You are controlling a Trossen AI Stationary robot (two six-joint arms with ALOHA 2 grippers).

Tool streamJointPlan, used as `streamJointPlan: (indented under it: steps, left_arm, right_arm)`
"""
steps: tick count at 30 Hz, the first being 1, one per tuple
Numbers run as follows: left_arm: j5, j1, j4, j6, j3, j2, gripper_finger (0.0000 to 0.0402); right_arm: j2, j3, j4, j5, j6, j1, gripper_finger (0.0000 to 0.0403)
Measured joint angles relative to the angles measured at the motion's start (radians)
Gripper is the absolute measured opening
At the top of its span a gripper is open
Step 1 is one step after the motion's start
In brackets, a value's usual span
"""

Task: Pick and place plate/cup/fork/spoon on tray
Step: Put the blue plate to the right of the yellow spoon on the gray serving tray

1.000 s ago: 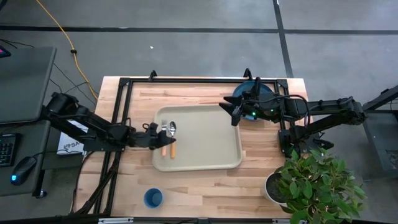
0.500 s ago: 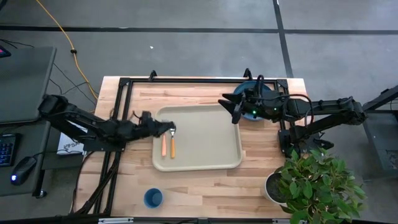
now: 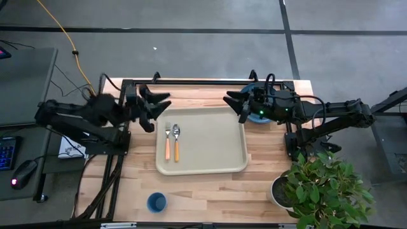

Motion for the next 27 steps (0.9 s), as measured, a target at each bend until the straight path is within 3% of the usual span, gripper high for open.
streamJointPlan:
  steps: [3,6,14,23,27]
  left_arm:
    - [-0.007,0.000,-0.149,0.144,0.136,0.012,0.0163]
    - [-0.008,-0.003,-0.176,0.208,0.204,0.011,0.0163]
    - [-0.010,-0.003,-0.175,0.117,0.215,-0.008,0.0163]
    - [-0.010,-0.003,-0.175,0.115,0.215,-0.007,0.0163]
    - [-0.010,-0.003,-0.175,0.115,0.215,-0.006,0.0163]
  right_arm:
    - [0.000,0.000,0.001,0.000,-0.001,0.000,0.0195]
    - [0.000,0.000,0.007,0.000,-0.020,0.000,0.0195]
    - [0.000,0.000,0.009,0.000,-0.027,0.000,0.0195]
    - [0.000,0.000,0.028,0.000,-0.032,0.000,0.0195]
    - [0.011,0.074,-0.054,0.001,-0.024,-0.004,0.0195]
